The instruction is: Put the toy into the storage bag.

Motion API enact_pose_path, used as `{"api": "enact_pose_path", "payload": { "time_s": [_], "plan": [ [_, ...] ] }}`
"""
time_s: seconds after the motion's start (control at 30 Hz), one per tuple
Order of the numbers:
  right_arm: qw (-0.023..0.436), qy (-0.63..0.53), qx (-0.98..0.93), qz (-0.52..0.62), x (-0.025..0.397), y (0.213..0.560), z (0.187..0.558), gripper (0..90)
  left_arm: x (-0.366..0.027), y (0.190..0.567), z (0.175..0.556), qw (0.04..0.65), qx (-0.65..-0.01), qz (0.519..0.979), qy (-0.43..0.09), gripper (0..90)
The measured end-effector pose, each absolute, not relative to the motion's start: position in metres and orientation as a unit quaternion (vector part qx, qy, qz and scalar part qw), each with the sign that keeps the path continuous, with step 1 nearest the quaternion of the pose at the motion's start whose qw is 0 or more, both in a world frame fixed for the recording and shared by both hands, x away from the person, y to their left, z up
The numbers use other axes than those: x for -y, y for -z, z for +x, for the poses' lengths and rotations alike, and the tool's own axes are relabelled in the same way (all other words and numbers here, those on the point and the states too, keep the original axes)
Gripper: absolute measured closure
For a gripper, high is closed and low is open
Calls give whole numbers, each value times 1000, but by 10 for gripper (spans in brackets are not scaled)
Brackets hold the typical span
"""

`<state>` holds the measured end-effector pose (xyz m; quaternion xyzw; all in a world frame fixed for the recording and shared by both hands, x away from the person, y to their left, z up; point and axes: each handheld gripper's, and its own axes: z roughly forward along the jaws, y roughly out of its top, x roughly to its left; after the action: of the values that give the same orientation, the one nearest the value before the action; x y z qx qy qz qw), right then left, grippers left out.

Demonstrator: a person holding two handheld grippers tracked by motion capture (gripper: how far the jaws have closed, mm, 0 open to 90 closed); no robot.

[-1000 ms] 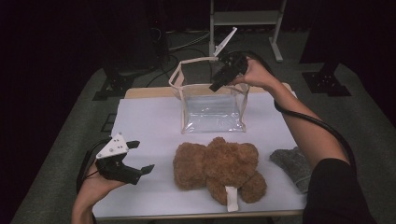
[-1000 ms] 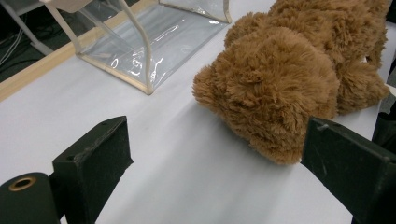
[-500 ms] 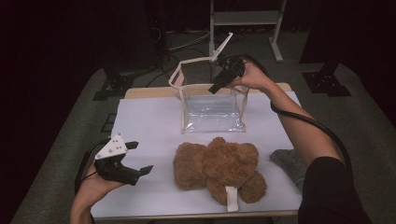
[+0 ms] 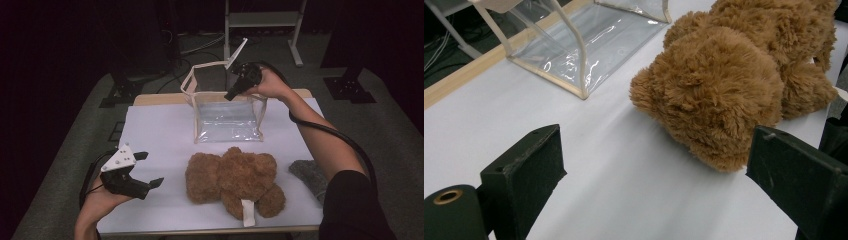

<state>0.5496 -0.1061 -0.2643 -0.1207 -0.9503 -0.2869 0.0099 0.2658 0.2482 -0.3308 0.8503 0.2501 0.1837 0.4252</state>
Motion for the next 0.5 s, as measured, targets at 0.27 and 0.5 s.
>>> {"api": "enact_pose_path", "payload": {
  "time_s": [0.27,0.5],
  "plan": [
    [17,284,952,-111,105,264,539,870,-247,332,266,428,-251,850,-179,72],
    [16,284,953,-104,106,264,524,871,-246,335,268,431,-248,851,-167,72]
  ]
}}
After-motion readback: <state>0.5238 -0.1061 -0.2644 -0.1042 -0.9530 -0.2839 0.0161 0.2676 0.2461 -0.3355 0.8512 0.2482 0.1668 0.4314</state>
